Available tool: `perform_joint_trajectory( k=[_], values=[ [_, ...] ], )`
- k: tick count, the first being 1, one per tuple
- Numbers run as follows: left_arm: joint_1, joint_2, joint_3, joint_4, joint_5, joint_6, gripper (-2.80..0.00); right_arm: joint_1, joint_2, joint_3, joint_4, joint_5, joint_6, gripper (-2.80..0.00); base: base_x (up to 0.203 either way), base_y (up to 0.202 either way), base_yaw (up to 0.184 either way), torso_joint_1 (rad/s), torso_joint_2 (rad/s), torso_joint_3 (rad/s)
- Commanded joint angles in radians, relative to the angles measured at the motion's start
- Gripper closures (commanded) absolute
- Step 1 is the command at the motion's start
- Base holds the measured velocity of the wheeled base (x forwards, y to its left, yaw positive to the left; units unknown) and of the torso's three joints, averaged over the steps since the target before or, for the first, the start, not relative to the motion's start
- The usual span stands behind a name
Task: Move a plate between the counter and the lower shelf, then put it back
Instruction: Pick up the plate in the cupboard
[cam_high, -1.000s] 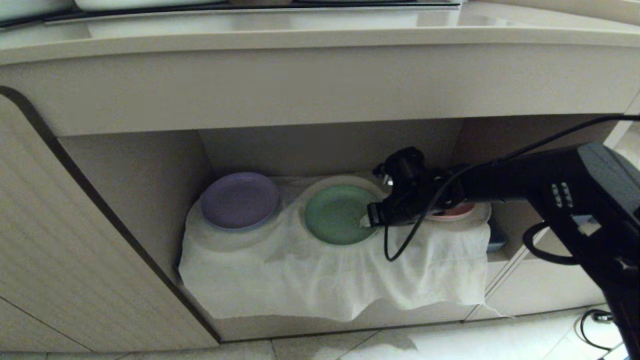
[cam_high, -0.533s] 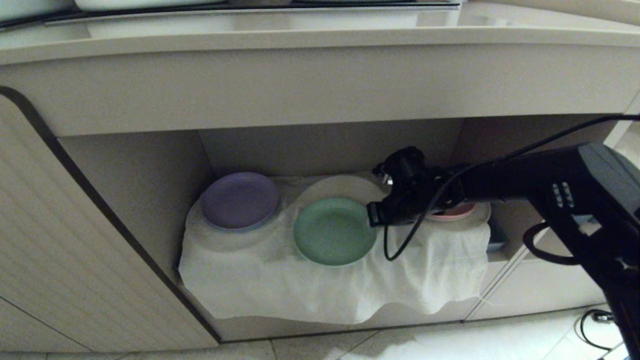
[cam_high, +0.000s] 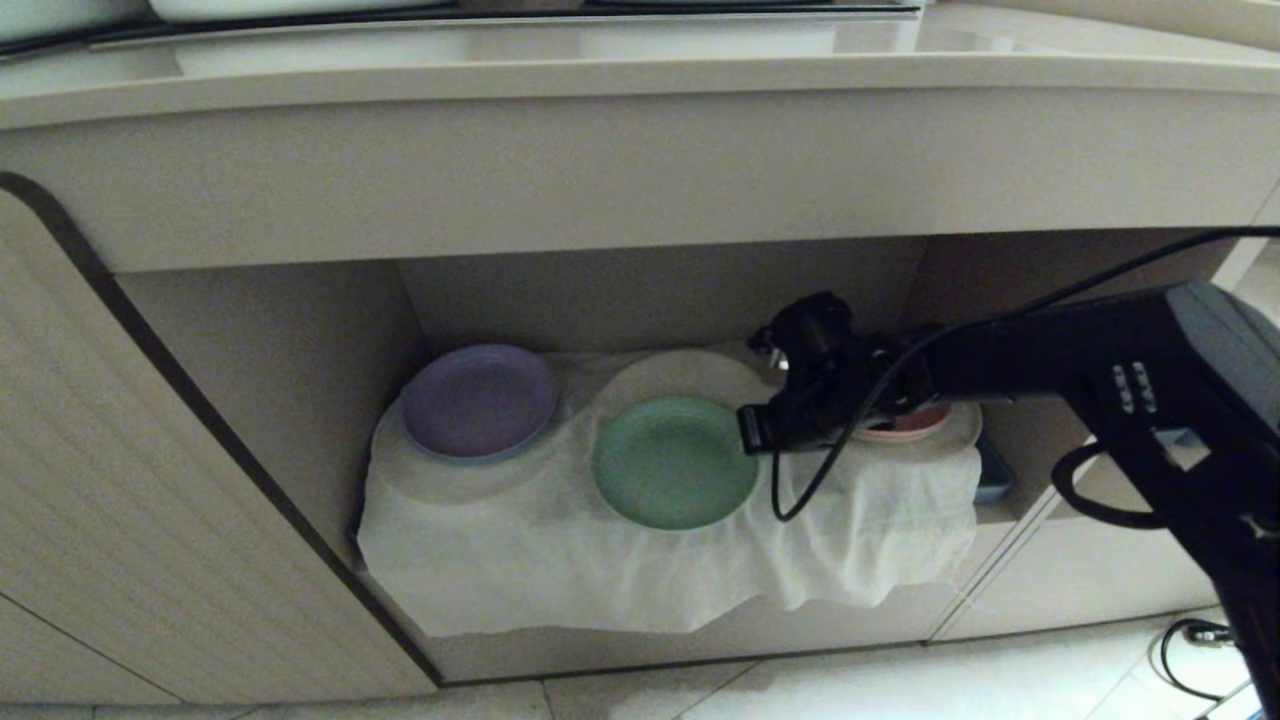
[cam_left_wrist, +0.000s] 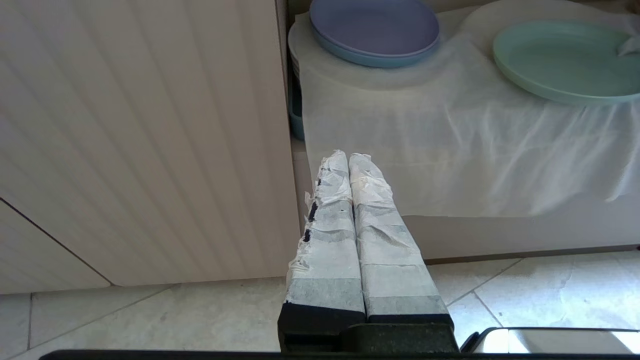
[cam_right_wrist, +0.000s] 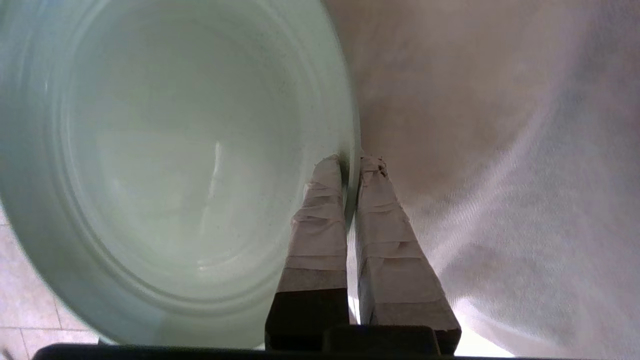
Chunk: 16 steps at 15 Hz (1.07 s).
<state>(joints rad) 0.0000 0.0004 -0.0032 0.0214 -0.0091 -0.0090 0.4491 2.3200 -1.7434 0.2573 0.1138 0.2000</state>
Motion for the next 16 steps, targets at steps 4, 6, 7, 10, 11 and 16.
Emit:
perform_joint_trajectory(
  k=[4, 6, 7, 10, 11, 16],
  values=[
    [0.000, 0.000, 0.000, 0.000, 0.000, 0.000, 0.00, 0.000, -0.025, 0.004, 0.023, 0.001, 0.001, 0.00, 0.000, 0.000, 0.000, 0.000, 0.00, 0.000],
    [0.000, 0.000, 0.000, 0.000, 0.000, 0.000, 0.00, -0.001, -0.033, 0.004, 0.044, 0.001, 0.001, 0.00, 0.000, 0.000, 0.000, 0.000, 0.00, 0.000],
    [0.000, 0.000, 0.000, 0.000, 0.000, 0.000, 0.00, -0.003, -0.039, 0.004, 0.061, 0.001, -0.001, 0.00, 0.000, 0.000, 0.000, 0.000, 0.00, 0.000],
    [0.000, 0.000, 0.000, 0.000, 0.000, 0.000, 0.00, -0.008, -0.050, 0.005, 0.081, 0.001, -0.001, 0.00, 0.000, 0.000, 0.000, 0.000, 0.00, 0.000],
    [0.000, 0.000, 0.000, 0.000, 0.000, 0.000, 0.00, -0.011, -0.054, 0.009, 0.082, 0.001, -0.001, 0.00, 0.000, 0.000, 0.000, 0.000, 0.00, 0.000],
    [0.000, 0.000, 0.000, 0.000, 0.000, 0.000, 0.00, -0.013, -0.062, 0.013, 0.126, 0.001, -0.001, 0.00, 0.000, 0.000, 0.000, 0.000, 0.00, 0.000]
  ],
)
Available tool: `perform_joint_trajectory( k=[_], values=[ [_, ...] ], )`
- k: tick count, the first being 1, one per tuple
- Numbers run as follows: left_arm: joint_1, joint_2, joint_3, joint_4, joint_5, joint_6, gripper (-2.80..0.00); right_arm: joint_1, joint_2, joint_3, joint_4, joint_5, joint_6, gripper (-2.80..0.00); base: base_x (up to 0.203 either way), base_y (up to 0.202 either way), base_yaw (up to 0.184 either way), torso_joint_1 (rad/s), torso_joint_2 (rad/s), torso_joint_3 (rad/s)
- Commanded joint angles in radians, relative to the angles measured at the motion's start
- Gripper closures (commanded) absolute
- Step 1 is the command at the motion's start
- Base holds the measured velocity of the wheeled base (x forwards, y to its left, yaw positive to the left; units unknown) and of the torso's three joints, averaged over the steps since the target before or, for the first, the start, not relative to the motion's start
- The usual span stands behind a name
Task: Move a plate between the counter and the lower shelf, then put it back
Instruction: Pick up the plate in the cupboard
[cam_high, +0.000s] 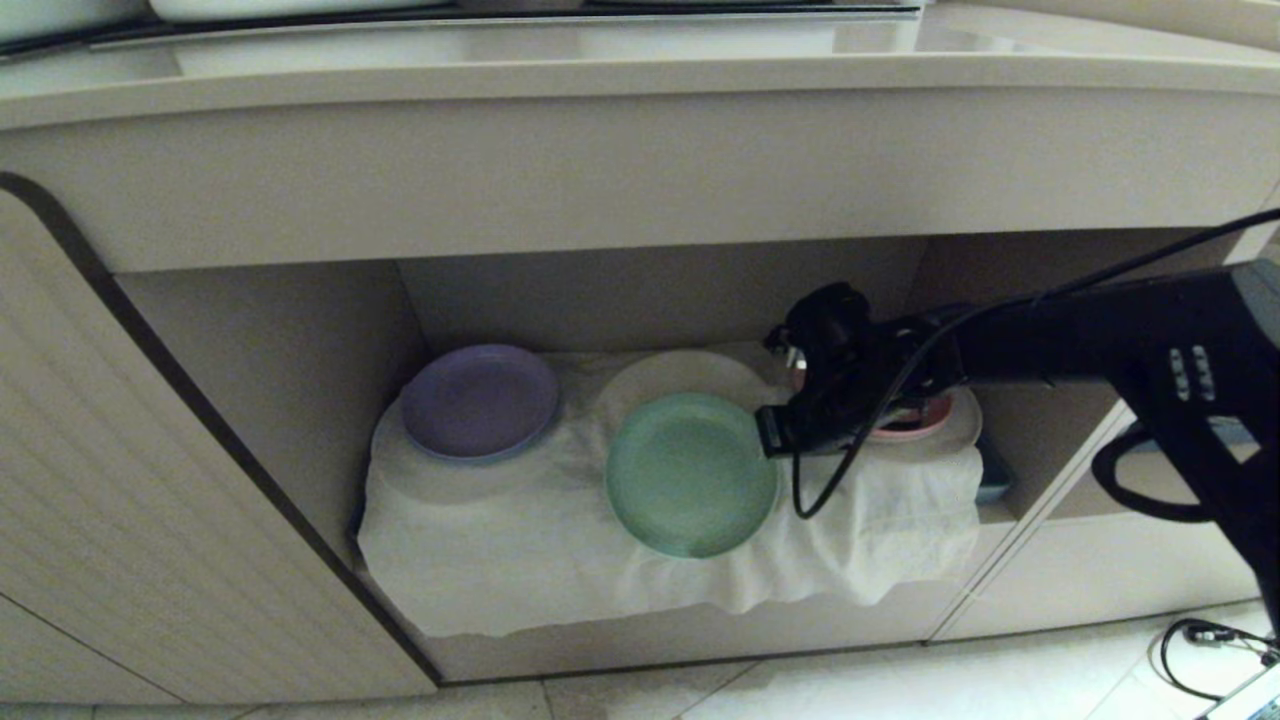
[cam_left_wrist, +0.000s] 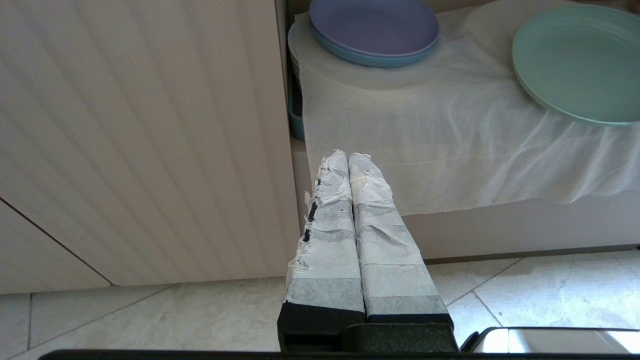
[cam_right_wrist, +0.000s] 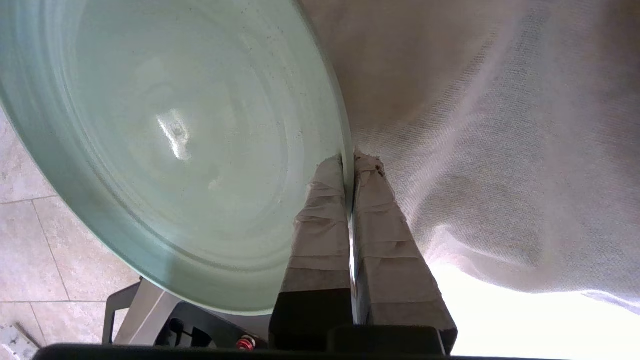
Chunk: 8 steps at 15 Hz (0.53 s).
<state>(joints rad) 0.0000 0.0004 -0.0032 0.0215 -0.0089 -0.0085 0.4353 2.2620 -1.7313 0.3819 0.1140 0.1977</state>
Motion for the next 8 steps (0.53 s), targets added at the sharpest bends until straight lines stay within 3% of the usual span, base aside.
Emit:
perform_joint_trajectory(
  k=[1, 8],
  values=[
    [0.000, 0.000, 0.000, 0.000, 0.000, -0.001, 0.00, 0.000, -0.005, 0.001, 0.003, 0.003, 0.002, 0.00, 0.000, 0.000, 0.000, 0.000, 0.00, 0.000],
    [0.000, 0.000, 0.000, 0.000, 0.000, -0.001, 0.00, 0.000, -0.017, 0.001, 0.087, 0.006, 0.012, 0.00, 0.000, 0.000, 0.000, 0.000, 0.00, 0.000]
  ],
)
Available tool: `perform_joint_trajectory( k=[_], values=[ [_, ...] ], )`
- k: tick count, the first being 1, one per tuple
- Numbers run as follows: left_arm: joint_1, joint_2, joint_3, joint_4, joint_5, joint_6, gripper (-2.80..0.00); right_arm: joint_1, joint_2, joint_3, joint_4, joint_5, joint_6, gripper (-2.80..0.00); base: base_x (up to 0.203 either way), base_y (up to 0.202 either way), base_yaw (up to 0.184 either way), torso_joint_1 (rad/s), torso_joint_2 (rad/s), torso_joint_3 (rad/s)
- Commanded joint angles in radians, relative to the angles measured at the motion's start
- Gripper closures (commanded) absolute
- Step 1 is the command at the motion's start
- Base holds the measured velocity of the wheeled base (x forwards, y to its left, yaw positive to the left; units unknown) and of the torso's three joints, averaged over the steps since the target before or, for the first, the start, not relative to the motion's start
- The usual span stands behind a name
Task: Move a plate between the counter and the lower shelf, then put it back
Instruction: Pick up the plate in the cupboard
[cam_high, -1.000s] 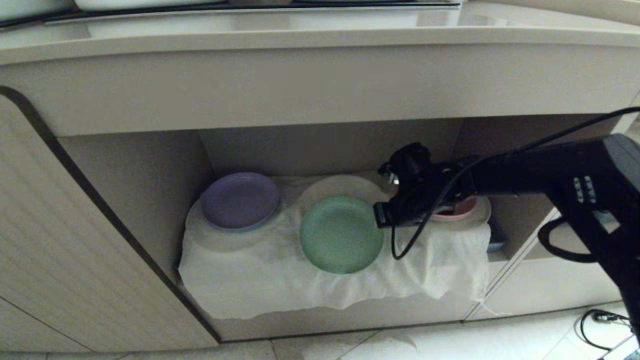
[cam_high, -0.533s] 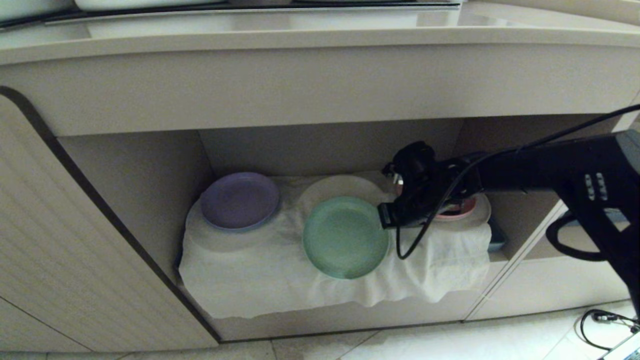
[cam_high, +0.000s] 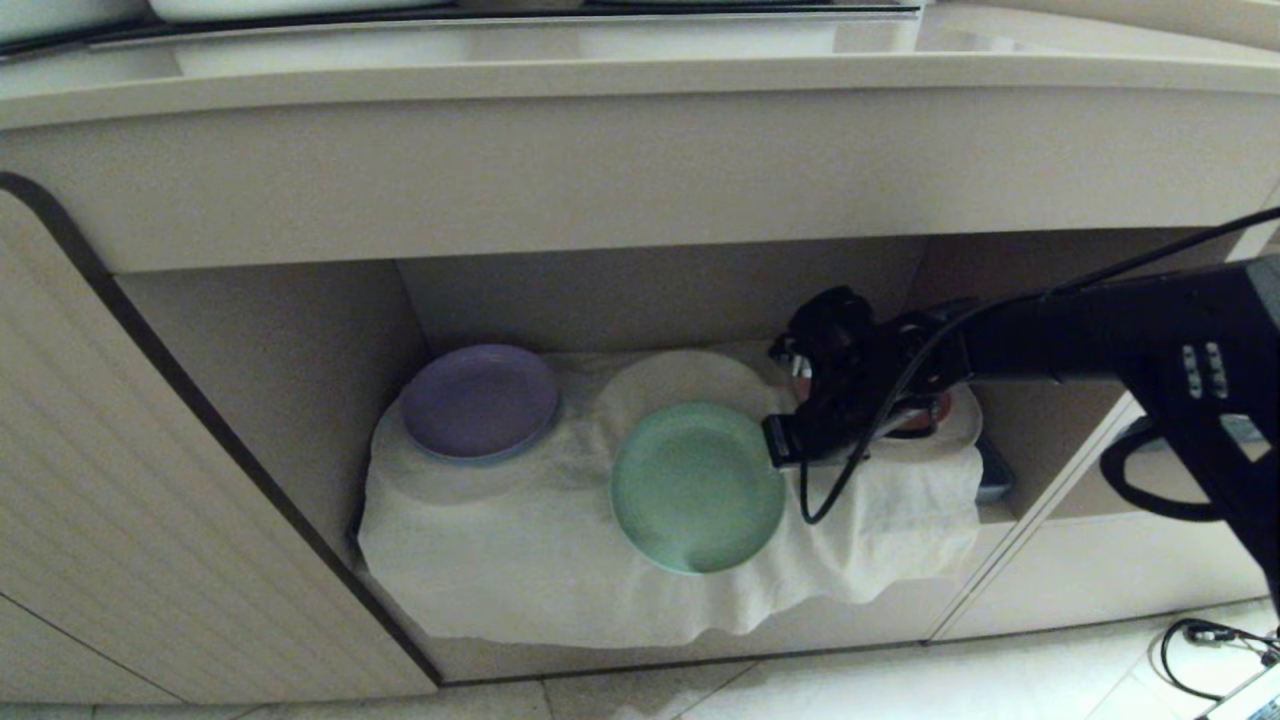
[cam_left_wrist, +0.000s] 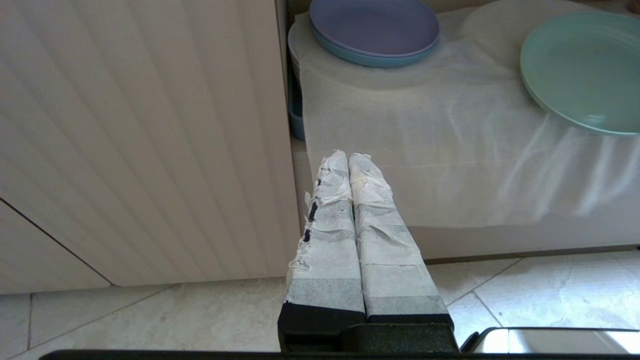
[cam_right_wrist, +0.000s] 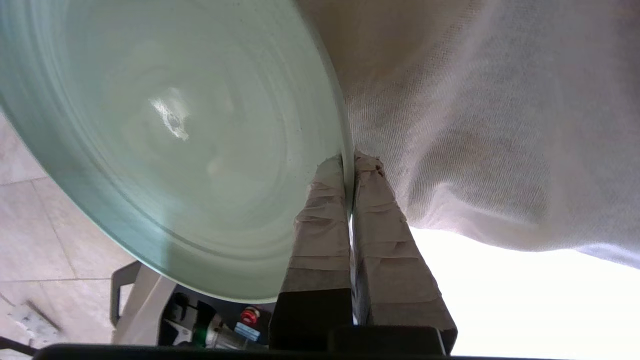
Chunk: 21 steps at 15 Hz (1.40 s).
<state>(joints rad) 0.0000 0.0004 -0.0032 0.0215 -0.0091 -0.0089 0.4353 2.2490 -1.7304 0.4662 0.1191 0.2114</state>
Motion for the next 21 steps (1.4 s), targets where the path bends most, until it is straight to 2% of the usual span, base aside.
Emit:
perform_joint_trajectory(
  k=[1, 4, 10, 19, 21],
  values=[
    [0.000, 0.000, 0.000, 0.000, 0.000, 0.000, 0.00, 0.000, -0.006, -0.003, 0.003, 0.002, 0.021, 0.00, 0.000, 0.000, 0.000, 0.000, 0.00, 0.000],
    [0.000, 0.000, 0.000, 0.000, 0.000, 0.000, 0.00, 0.000, -0.008, 0.000, 0.005, 0.002, 0.075, 0.00, 0.000, 0.000, 0.000, 0.000, 0.00, 0.000],
    [0.000, 0.000, 0.000, 0.000, 0.000, 0.000, 0.00, -0.013, -0.034, 0.007, 0.055, 0.006, 0.079, 0.00, 0.000, 0.000, 0.000, 0.000, 0.00, 0.000],
    [0.000, 0.000, 0.000, 0.000, 0.000, 0.000, 0.00, -0.048, -0.115, 0.118, 0.063, 0.036, 0.083, 0.00, 0.000, 0.000, 0.000, 0.000, 0.00, 0.000],
    [0.000, 0.000, 0.000, 0.000, 0.000, 0.000, 0.00, -0.050, -0.129, 0.136, 0.063, 0.047, 0.130, 0.00, 0.000, 0.000, 0.000, 0.000, 0.00, 0.000]
  ],
)
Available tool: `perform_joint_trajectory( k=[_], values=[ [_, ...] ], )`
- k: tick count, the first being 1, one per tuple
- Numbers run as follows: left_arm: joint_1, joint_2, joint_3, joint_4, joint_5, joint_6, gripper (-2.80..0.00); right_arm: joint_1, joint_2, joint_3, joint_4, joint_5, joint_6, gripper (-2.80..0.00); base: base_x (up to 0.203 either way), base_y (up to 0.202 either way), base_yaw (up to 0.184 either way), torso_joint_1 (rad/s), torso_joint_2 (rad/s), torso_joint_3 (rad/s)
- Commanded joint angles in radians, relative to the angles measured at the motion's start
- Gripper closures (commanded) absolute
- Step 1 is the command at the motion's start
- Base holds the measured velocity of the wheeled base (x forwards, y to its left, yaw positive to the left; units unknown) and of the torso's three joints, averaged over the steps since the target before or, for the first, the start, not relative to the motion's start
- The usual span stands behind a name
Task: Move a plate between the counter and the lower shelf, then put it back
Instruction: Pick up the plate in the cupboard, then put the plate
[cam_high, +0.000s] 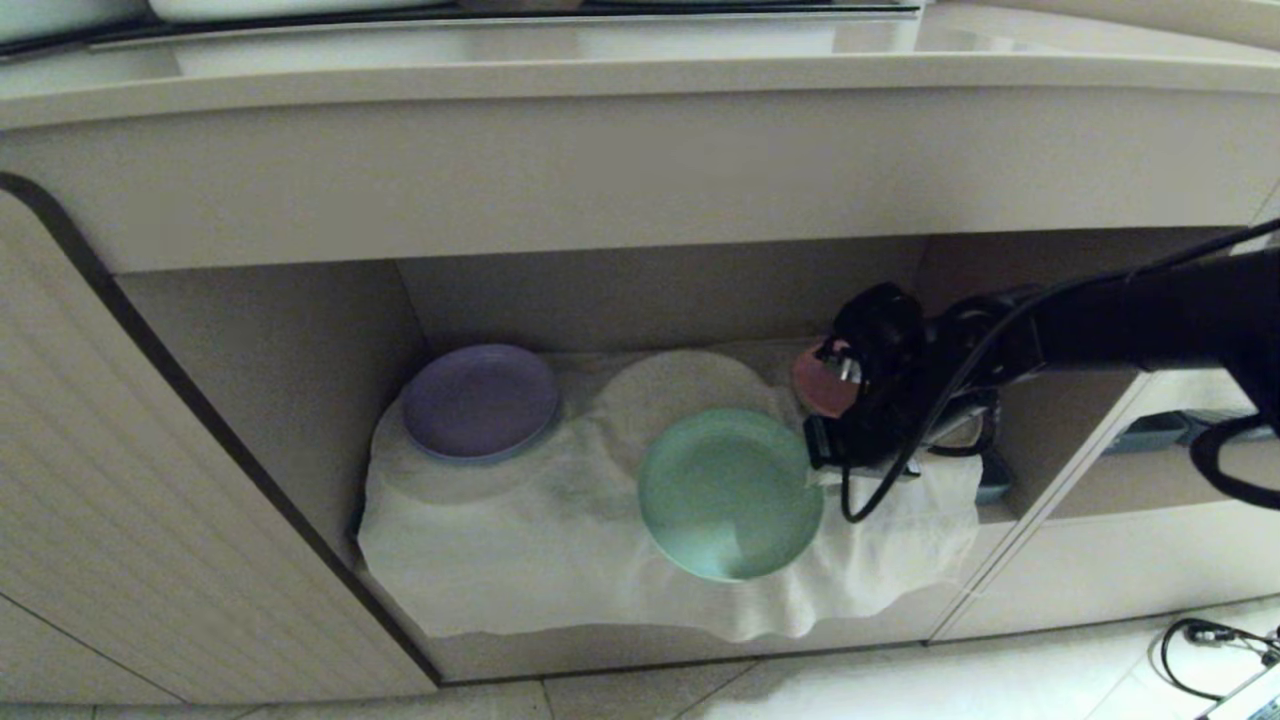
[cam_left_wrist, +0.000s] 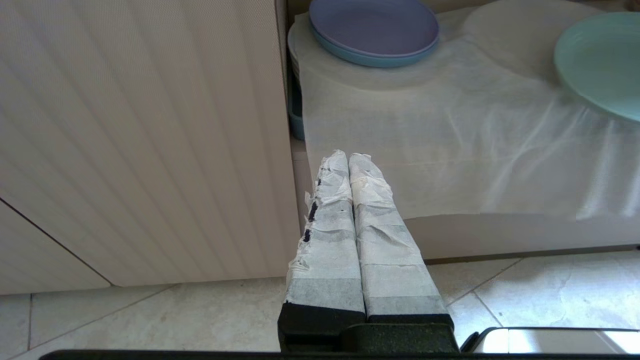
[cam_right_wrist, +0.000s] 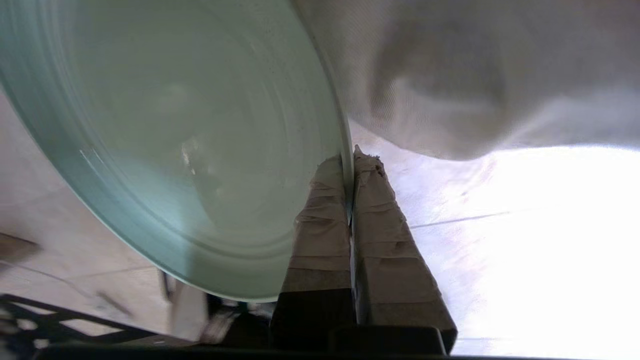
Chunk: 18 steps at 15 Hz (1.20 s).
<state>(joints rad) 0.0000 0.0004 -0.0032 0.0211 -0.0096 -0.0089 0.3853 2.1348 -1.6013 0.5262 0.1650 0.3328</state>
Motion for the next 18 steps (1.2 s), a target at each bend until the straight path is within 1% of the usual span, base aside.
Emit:
perform_joint_trajectory(
  k=[1, 7, 10, 14, 18],
  values=[
    [0.000, 0.000, 0.000, 0.000, 0.000, 0.000, 0.00, 0.000, -0.021, 0.020, 0.002, 0.009, 0.019, 0.00, 0.000, 0.000, 0.000, 0.000, 0.00, 0.000],
    [0.000, 0.000, 0.000, 0.000, 0.000, 0.000, 0.00, -0.014, -0.084, 0.110, -0.005, 0.013, 0.020, 0.00, 0.000, 0.000, 0.000, 0.000, 0.00, 0.000],
    [0.000, 0.000, 0.000, 0.000, 0.000, 0.000, 0.00, -0.036, -0.120, 0.161, -0.009, 0.011, 0.020, 0.00, 0.000, 0.000, 0.000, 0.000, 0.00, 0.000],
    [0.000, 0.000, 0.000, 0.000, 0.000, 0.000, 0.00, -0.060, -0.180, 0.240, -0.010, 0.010, 0.013, 0.00, 0.000, 0.000, 0.000, 0.000, 0.00, 0.000],
    [0.000, 0.000, 0.000, 0.000, 0.000, 0.000, 0.00, -0.065, -0.249, 0.323, -0.012, 0.010, 0.009, 0.00, 0.000, 0.000, 0.000, 0.000, 0.00, 0.000]
  ],
)
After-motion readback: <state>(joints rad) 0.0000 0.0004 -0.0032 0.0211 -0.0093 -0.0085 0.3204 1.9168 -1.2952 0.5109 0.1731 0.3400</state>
